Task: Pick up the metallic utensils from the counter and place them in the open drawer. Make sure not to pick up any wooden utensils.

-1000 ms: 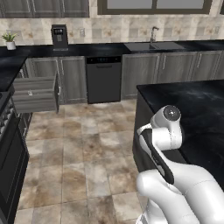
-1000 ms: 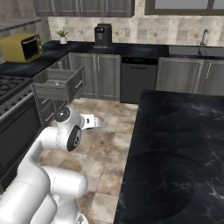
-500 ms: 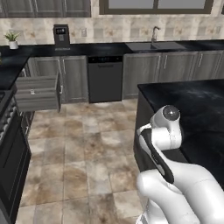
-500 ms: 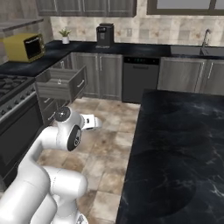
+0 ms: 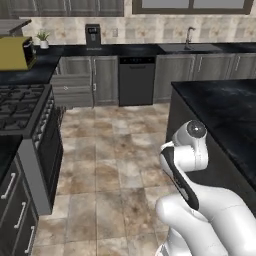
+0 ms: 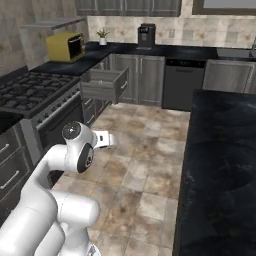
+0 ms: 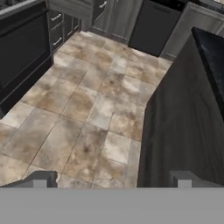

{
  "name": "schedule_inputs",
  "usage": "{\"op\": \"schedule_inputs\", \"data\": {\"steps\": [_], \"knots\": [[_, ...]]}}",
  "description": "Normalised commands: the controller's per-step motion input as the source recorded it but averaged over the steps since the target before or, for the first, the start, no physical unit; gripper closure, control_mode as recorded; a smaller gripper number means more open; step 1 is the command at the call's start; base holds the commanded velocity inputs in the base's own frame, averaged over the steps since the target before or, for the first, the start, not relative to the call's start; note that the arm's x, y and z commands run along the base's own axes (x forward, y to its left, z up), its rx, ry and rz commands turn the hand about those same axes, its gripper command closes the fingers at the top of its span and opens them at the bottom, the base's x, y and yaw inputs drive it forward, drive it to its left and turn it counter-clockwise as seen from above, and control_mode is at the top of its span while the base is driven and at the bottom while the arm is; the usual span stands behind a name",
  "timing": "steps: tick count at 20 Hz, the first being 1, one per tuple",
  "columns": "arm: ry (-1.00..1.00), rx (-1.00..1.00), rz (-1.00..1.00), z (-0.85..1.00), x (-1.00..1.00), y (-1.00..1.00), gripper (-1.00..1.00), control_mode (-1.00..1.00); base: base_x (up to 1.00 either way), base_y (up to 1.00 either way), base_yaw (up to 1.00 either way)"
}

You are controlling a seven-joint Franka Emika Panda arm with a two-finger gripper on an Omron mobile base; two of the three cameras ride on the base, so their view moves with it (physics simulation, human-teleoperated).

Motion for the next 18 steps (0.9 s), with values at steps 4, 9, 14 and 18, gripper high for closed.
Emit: {"op": "schedule_inputs", "data": {"steps": [4, 9, 14, 18], "knots": [[0.00, 0.00, 0.00, 0.00, 0.00, 0.00, -1.00, 1.00, -1.00, -0.41, 0.03], [0.00, 0.00, 0.00, 0.00, 0.00, 0.00, -1.00, 1.00, -1.00, -0.60, 0.00], [0.00, 0.00, 0.00, 0.00, 0.00, 0.00, -1.00, 1.00, -1.00, -0.62, 0.00], [0.00, 0.00, 0.00, 0.00, 0.00, 0.00, -1.00, 1.00, -1.00, -1.00, -0.31]]}}
